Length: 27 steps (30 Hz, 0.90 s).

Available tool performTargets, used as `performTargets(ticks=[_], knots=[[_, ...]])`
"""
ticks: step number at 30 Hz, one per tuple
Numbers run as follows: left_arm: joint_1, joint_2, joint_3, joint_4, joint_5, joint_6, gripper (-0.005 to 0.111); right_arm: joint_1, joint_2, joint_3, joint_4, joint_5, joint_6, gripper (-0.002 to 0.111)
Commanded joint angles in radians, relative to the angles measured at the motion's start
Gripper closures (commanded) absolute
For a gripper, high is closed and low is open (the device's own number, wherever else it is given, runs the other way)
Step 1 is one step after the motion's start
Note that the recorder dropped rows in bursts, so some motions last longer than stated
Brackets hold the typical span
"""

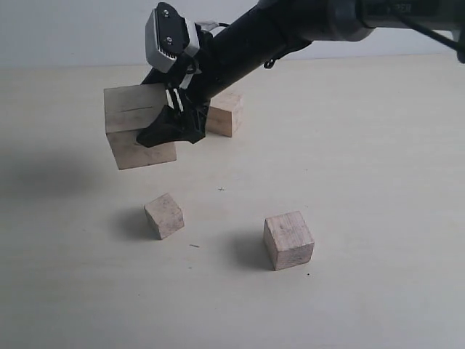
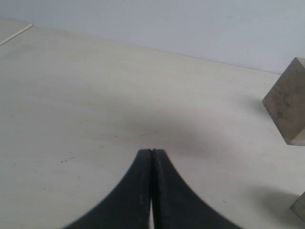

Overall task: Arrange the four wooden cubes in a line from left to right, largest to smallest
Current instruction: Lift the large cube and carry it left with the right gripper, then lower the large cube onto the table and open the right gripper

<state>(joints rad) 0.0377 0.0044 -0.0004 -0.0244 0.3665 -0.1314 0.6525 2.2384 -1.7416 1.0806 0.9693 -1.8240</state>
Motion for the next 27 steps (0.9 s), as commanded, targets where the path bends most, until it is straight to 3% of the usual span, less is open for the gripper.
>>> performTargets(ticks=[1, 19, 27], knots=[[-0.006, -0.004, 0.000, 0.002, -0.004, -0.002, 0.107, -0.001, 0.061, -0.060, 0.041, 0.020, -0.016, 0.108], [-0.006, -0.004, 0.000, 0.002, -0.004, -0.002, 0.107, -0.001, 0.101, -0.058, -0.119, -0.035, 0.279, 0.108], [-0.006, -0.004, 0.000, 0.002, -0.004, -0.002, 0.107, -0.001, 0.101, 0.001, -0.116, -0.086, 0.281, 0.108]])
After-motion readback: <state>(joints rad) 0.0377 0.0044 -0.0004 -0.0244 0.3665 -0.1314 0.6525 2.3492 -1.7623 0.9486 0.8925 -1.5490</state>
